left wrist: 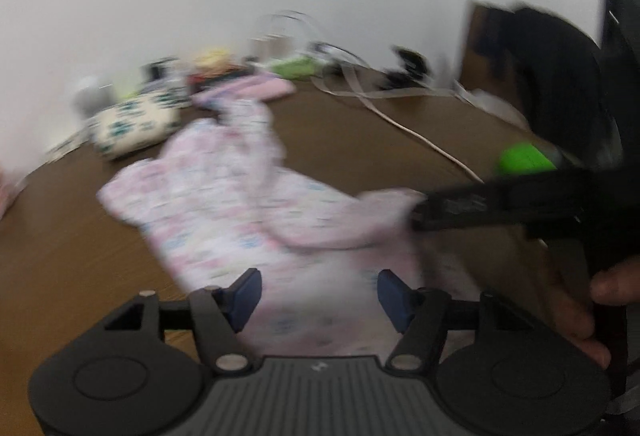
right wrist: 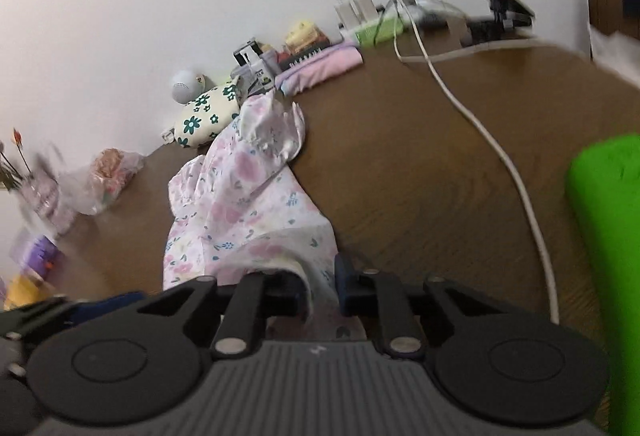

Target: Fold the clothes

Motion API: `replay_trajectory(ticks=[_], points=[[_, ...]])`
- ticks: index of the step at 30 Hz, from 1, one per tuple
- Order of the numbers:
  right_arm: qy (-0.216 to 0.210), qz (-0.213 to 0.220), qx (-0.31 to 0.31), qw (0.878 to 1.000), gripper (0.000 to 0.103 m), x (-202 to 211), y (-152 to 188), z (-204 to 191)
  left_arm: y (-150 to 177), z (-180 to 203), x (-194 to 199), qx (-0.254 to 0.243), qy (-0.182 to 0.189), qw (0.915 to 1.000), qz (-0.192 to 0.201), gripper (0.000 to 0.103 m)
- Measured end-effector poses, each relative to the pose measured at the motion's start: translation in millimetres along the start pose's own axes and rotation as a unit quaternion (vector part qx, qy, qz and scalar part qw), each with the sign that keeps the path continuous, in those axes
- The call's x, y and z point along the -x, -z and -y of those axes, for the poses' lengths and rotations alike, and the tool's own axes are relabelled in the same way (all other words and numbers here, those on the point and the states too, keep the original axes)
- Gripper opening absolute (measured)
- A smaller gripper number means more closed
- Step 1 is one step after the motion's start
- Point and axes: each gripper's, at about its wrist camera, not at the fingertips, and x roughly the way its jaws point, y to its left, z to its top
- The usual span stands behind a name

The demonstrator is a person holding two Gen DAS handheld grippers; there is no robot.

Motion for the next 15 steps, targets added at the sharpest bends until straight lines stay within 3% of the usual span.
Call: replay_trajectory(ticks=[3,4,5,6,8,11,15], points=[[-0.011,-0.002,0.009,1.0,0.017,0,0,-2,0,12,-11,-0.018,0.003,0.9998,-0.006,0.062],[-0.014,-0.003,0.014,1.0,0.017,0,0,-4,2,11,-15,-0.015,0.007,0.9998,-0.009,0.056],[-0.018,-0.006,0.023,1.0,0.017,1,0,-6,5,8,-18,-0.009,0.011,0.9998,-0.013,0.02],[-0.022,-0.01,0.035,0.999,0.017,1,0,-10,8,3,-18,0.003,0.007,0.9998,-0.017,0.006],[-0.036,-0.019,0.058,0.997,0.017,1,3,-21,18,-10,-15,0.026,-0.008,0.9995,-0.018,0.0],[-0.055,-0.03,0.09,0.994,0.017,2,10,-39,43,-33,5,0.065,-0.044,0.9968,-0.013,0.0],[-0.093,-0.058,0.116,0.987,0.017,-2,28,-64,75,-67,34,0.123,-0.119,0.9851,-0.019,0.0]])
